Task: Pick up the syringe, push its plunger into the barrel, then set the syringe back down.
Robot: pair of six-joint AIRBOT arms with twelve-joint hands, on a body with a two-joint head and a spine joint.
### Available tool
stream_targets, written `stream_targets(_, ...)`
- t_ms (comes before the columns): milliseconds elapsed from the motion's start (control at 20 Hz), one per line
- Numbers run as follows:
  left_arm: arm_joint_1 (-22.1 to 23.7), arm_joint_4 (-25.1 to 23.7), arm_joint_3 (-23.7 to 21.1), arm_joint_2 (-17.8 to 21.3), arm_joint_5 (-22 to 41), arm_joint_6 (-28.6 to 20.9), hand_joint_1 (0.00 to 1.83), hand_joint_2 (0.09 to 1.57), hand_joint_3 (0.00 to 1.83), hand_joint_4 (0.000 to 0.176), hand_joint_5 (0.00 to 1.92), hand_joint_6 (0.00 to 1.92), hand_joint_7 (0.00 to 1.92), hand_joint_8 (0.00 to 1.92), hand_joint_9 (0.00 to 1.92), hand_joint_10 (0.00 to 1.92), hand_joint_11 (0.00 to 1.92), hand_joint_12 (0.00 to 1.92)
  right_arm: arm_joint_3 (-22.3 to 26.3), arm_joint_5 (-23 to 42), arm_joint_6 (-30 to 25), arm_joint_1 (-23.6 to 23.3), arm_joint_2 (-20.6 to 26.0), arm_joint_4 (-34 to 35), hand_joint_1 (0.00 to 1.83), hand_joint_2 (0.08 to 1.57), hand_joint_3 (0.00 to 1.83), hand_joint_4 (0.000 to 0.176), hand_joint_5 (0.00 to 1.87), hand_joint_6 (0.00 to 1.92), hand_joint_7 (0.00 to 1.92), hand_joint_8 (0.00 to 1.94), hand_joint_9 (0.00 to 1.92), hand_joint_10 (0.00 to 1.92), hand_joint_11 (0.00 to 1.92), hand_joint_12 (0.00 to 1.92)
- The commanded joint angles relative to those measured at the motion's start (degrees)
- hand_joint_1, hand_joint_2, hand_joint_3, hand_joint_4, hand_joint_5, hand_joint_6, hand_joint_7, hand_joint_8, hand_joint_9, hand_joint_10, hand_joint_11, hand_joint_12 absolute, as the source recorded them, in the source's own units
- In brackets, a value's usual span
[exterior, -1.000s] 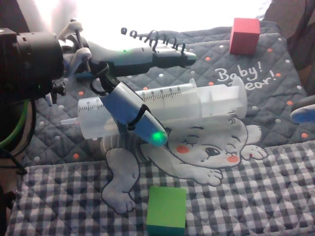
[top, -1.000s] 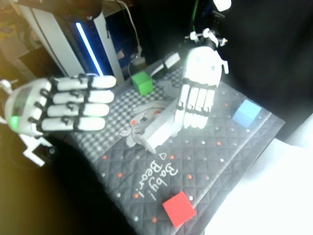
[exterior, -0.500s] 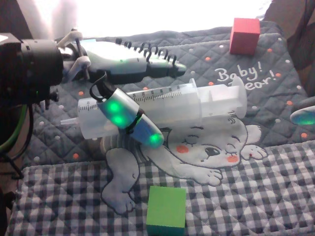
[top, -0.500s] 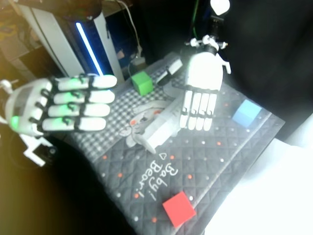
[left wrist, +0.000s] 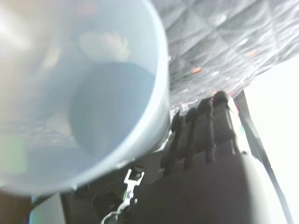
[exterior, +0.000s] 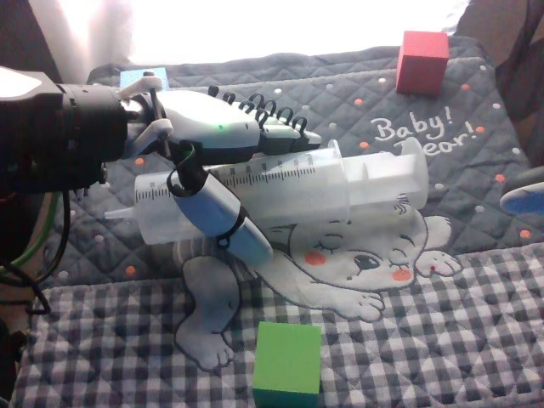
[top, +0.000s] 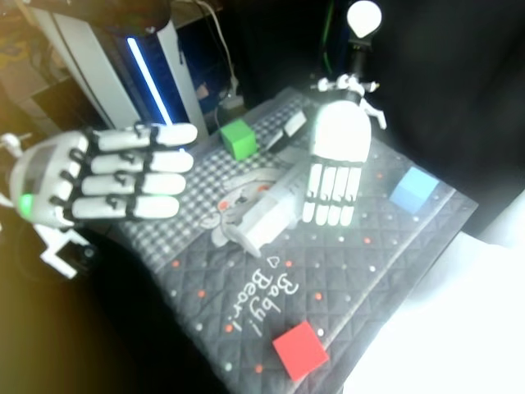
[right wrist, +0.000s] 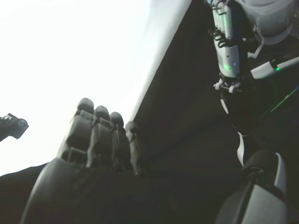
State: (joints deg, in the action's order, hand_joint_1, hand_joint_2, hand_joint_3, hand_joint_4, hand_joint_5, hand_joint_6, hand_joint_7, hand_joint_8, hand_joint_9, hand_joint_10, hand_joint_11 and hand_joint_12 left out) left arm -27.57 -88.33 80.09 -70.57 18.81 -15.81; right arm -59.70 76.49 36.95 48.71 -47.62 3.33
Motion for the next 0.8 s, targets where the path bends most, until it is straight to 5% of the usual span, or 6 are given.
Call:
stream_targets(0,0.2,1.2,0.2,-0.2,0.3,0.0,0.64,0.94,0.02,0.0,0.0,0.0,0.0,0.0,0.0,0.0,0.0,0.0,-0.2,7.3,-0.2,-0.8,0.2,1.1,0.6,0.61,0.01,0.032,0.02,0.0,0.04,0.01,0.01,0.01,0.05,0.02)
stream_targets(100,0.2,0.7,0.3,-0.5,-0.1,0.0,0.5,0.75,0.0,0.0,0.0,0.0,0.0,0.0,0.0,0.0,0.0,0.0,-0.2,7.3,-0.2,-0.8,0.1,1.1,0.67,0.6,0.0,0.035,0.02,0.0,0.03,0.01,0.0,0.0,0.03,0.02)
stream_targets(300,0.1,-0.3,0.8,-1.5,-0.7,0.0,0.4,0.7,0.0,0.0,0.0,0.0,0.05,0.01,0.04,0.01,0.0,0.0,-0.3,7.3,-0.2,-0.8,0.0,1.0,0.59,0.66,0.01,0.014,0.05,0.0,0.08,0.01,0.05,0.01,0.08,0.04)
stream_targets(600,-0.3,0.3,1.7,-2.5,-0.7,0.0,0.61,0.76,0.0,0.0,0.07,0.0,0.16,0.01,0.14,0.01,0.06,0.03,-0.2,7.4,-0.2,-0.8,-0.1,0.8,0.59,0.65,0.0,0.019,0.05,0.0,0.08,0.0,0.06,0.01,0.09,0.05)
stream_targets(650,-0.4,0.5,1.9,-2.5,-0.7,0.0,0.72,0.81,0.0,0.0,0.21,0.01,0.33,0.02,0.36,0.0,0.07,0.67,-0.2,7.4,-0.2,-0.8,-0.1,0.8,0.57,0.67,0.01,0.013,0.06,0.01,0.09,0.01,0.08,0.01,0.11,0.06)
stream_targets(750,-0.4,0.5,2.1,-2.7,-0.7,0.0,0.9,0.86,0.0,0.0,0.5,0.03,0.6,0.02,0.57,0.04,0.15,1.19,-0.2,7.5,-0.2,-0.8,-0.1,0.8,0.6,0.66,0.0,0.024,0.05,0.0,0.08,0.0,0.07,0.0,0.09,0.05)
